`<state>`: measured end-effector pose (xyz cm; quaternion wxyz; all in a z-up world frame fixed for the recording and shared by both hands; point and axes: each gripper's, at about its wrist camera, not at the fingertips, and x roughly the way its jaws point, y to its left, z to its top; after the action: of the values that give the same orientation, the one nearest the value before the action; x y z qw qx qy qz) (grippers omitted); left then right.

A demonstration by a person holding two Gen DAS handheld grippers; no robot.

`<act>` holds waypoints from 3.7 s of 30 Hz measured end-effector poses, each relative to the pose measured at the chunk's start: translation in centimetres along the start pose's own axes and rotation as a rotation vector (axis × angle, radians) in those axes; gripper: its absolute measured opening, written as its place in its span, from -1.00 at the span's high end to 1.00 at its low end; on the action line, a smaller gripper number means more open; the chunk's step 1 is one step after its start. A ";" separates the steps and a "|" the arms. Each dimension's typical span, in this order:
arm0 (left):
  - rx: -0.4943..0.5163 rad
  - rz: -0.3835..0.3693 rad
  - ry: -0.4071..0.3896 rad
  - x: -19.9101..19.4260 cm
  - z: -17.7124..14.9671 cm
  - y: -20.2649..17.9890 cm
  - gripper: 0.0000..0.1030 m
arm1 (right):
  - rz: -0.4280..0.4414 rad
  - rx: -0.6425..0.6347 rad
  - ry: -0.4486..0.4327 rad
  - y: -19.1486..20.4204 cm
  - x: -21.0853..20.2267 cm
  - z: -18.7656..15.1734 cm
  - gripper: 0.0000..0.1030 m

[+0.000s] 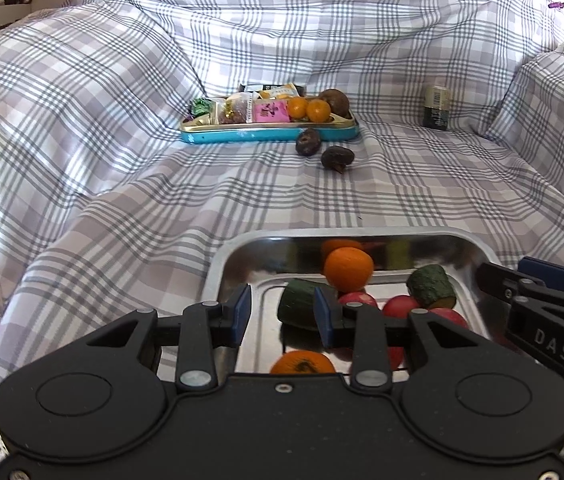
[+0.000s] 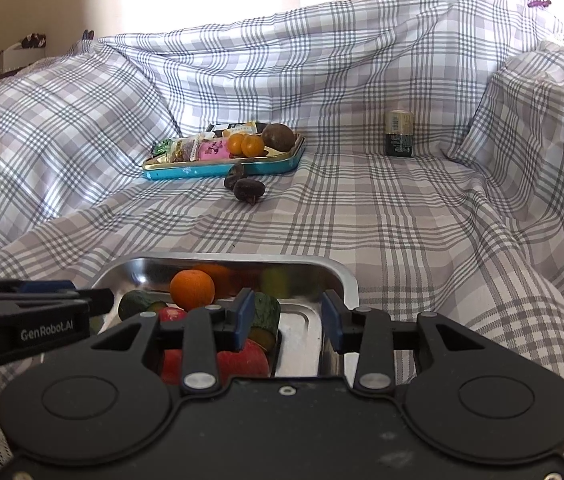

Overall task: Organize fruits
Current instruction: 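Lower the tomato and cucumber slice into the steel tray and open both tools, then lift both open tools out of the tray toward the dark brown fruits, then close the left tool on one dark brown fruit while the right tool grasps the other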

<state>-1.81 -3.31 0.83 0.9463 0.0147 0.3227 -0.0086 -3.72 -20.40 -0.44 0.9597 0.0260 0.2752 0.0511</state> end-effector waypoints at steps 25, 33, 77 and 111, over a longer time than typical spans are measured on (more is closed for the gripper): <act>0.065 -0.014 0.009 5.2 4.7 1.6 0.16 | -0.014 -0.066 0.139 1.0 2.4 1.1 0.20; 0.059 -0.013 0.016 8.8 7.2 2.2 0.16 | -0.001 -0.067 0.097 1.1 5.5 4.6 0.20; -0.063 -0.016 -0.009 20.4 12.5 4.3 0.09 | 0.140 -0.069 0.160 4.0 24.7 11.7 0.01; 0.009 -0.128 0.116 24.1 15.4 -1.3 0.08 | -0.010 0.071 0.101 -1.2 22.7 13.8 0.14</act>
<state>26.66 -5.30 -1.78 0.9235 -0.0013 0.3772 -0.0698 22.85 -19.35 -0.77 0.9432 0.0560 0.3253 0.0379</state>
